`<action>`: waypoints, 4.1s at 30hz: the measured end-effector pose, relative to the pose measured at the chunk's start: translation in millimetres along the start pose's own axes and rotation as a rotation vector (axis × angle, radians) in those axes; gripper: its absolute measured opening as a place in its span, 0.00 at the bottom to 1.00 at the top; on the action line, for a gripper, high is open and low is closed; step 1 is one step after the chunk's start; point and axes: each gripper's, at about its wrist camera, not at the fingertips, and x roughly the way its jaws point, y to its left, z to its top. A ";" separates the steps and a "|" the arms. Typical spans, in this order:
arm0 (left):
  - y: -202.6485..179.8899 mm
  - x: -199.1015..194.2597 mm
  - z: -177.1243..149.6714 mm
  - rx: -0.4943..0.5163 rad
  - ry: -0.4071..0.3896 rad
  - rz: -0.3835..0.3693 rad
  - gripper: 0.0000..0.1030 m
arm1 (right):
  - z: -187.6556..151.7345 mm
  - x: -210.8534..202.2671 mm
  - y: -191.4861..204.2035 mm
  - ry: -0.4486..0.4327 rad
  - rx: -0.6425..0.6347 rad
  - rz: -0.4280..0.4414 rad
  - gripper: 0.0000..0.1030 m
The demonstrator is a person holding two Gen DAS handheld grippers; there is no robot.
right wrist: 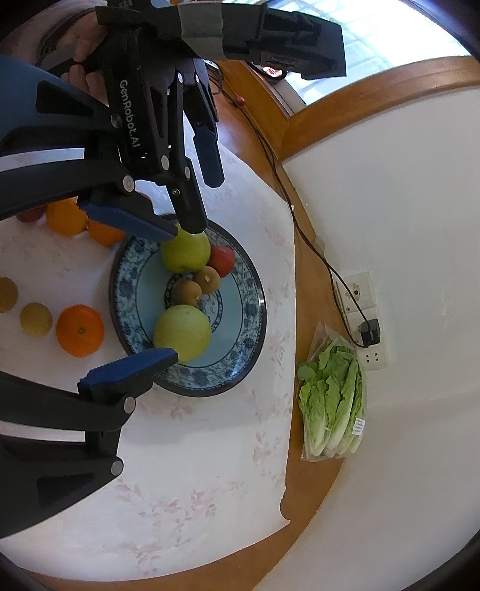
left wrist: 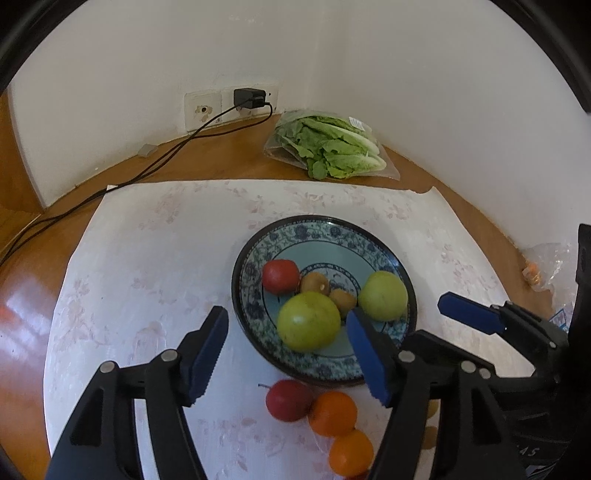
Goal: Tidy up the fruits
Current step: 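Release the pomelo from the right tool while the left tool releases the red apple onto the plate, then withdraw both open tools from the plate toward the loose oranges, then grasp an orange with the left tool while the right tool grasps another orange, then carry the orange in the left tool while the right tool carries its orange over the plate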
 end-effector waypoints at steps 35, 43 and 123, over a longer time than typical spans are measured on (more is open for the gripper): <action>-5.0 -12.0 -54.2 -0.025 0.097 -0.013 0.68 | -48.1 -24.0 2.0 0.041 0.023 -0.047 0.59; -9.8 -3.7 -56.0 -0.025 0.116 -0.018 0.68 | -54.5 -20.7 -8.6 0.053 0.051 -0.059 0.59; -25.1 -11.1 -64.7 -0.026 0.049 -0.095 0.35 | -52.4 -7.9 -10.9 0.011 0.057 -0.022 0.36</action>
